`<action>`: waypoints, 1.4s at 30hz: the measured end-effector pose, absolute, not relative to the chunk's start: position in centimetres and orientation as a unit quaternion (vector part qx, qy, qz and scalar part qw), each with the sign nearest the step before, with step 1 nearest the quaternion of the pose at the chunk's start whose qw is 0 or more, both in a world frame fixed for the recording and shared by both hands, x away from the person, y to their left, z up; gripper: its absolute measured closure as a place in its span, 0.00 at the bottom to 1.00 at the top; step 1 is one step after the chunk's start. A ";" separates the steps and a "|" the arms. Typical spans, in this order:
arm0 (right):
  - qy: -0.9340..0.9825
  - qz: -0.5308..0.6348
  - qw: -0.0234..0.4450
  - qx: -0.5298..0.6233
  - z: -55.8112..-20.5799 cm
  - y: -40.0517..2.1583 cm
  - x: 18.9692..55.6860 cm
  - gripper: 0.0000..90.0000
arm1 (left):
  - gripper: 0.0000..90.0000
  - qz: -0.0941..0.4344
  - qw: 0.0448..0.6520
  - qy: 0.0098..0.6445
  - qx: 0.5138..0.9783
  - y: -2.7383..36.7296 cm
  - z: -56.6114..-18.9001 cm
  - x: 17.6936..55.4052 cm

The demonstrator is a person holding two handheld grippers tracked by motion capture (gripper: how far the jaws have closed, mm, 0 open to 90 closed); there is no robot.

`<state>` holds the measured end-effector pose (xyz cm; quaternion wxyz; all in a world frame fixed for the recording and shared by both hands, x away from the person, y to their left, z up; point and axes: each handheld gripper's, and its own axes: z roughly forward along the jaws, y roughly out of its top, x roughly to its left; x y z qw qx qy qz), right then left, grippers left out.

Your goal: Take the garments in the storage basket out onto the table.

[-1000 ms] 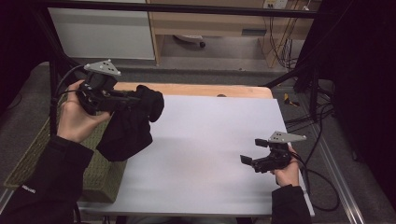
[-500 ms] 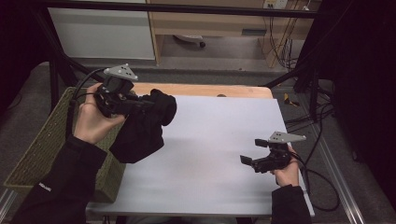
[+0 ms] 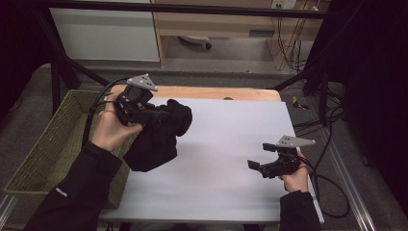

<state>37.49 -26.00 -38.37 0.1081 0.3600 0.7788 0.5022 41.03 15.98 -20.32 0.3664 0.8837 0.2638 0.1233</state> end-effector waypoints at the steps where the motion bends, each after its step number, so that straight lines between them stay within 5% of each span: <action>1: 0.779 0.502 0.108 0.360 -38.4 -26.0 37.5 0.01 | 0.91 0.122 0.364 0.263 0.885 15.8 -20.5 41.1; 42: 0.780 0.500 0.106 0.361 -38.4 -25.9 37.5 0.01 | 0.90 0.089 0.320 0.282 0.900 10.7 -28.9 43.8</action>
